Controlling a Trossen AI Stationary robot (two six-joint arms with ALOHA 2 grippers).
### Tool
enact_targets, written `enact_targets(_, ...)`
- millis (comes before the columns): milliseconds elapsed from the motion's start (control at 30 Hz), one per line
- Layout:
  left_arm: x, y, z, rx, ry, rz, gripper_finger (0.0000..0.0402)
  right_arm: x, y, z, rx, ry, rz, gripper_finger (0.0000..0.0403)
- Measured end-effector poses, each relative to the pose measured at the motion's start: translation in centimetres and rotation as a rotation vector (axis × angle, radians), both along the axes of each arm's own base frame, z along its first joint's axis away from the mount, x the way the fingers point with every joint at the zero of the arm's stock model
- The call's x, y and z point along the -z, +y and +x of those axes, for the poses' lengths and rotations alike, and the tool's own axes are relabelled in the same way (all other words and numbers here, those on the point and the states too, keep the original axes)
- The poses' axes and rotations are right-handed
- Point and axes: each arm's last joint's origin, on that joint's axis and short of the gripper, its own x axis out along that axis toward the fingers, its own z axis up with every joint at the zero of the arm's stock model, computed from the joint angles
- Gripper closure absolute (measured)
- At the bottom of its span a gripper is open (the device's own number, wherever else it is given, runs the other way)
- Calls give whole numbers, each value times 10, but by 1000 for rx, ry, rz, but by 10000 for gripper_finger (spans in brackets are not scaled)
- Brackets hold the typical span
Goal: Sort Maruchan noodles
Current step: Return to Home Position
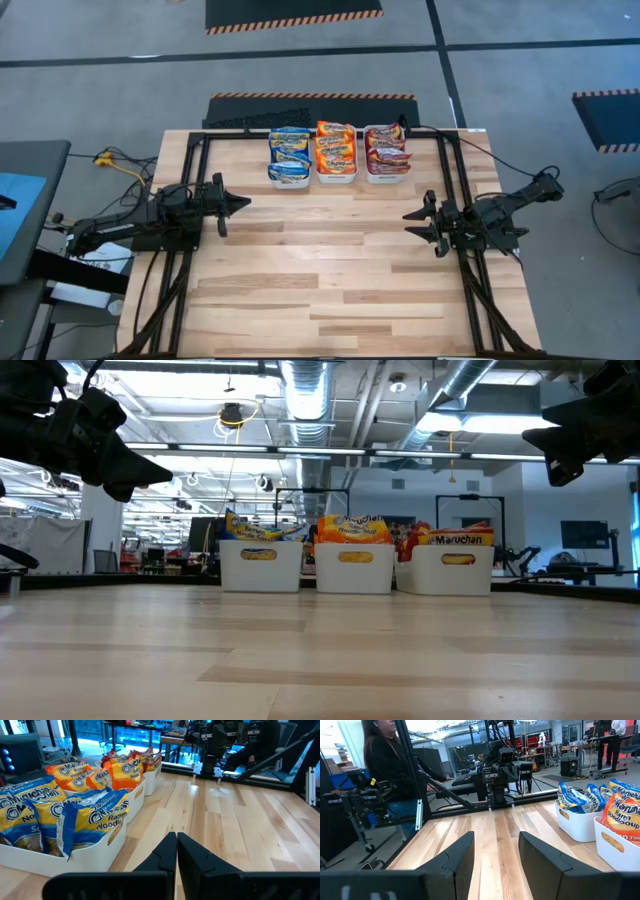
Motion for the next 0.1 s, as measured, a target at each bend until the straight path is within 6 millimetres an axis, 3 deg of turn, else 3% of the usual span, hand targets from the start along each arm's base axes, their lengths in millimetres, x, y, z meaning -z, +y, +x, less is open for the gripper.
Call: enact_targets(100, 0, 0, 0, 0, 0, 0, 401, 0, 0, 0, 0, 0, 0, 223)
